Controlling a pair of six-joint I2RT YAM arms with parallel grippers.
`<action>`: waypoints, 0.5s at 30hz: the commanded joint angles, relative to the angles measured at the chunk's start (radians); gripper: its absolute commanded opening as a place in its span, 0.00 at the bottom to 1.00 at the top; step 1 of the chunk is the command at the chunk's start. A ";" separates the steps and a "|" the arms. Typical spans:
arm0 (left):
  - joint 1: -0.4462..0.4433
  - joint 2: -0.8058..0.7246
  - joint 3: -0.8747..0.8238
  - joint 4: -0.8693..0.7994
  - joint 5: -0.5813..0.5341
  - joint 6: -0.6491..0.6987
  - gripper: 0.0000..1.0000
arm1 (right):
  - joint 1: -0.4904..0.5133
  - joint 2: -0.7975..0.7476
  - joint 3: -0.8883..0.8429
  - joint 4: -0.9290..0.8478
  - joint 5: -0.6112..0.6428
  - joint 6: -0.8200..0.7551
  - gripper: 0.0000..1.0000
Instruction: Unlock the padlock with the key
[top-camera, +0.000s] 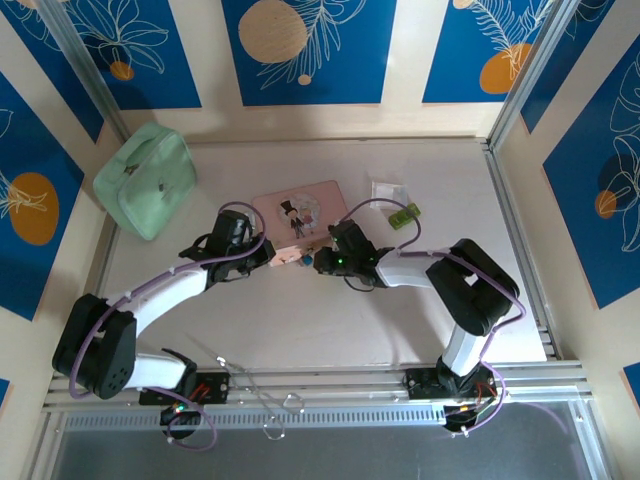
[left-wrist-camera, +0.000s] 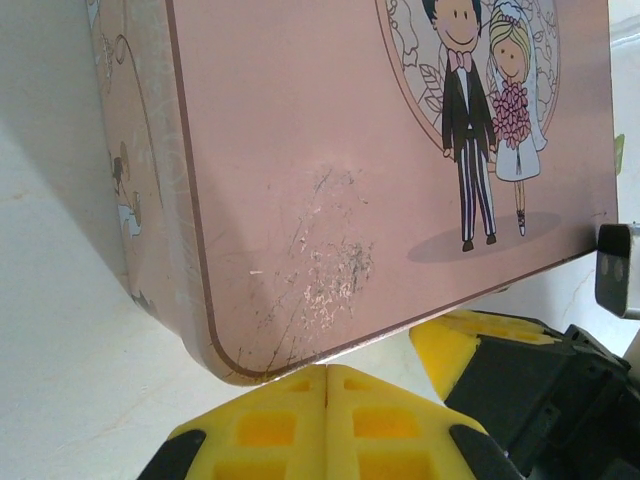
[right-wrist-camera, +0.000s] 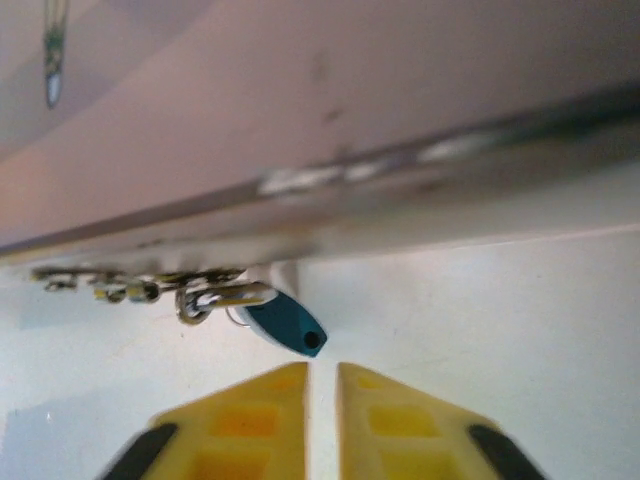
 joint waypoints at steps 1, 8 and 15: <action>0.014 0.017 -0.002 0.000 0.016 0.008 0.00 | -0.017 -0.007 -0.036 -0.009 -0.031 0.065 0.12; 0.013 0.019 -0.018 0.033 0.032 -0.010 0.00 | -0.029 -0.016 -0.067 0.033 -0.044 0.085 0.12; 0.009 -0.055 -0.065 0.037 0.025 -0.033 0.00 | 0.009 -0.046 -0.063 -0.018 -0.018 0.017 0.24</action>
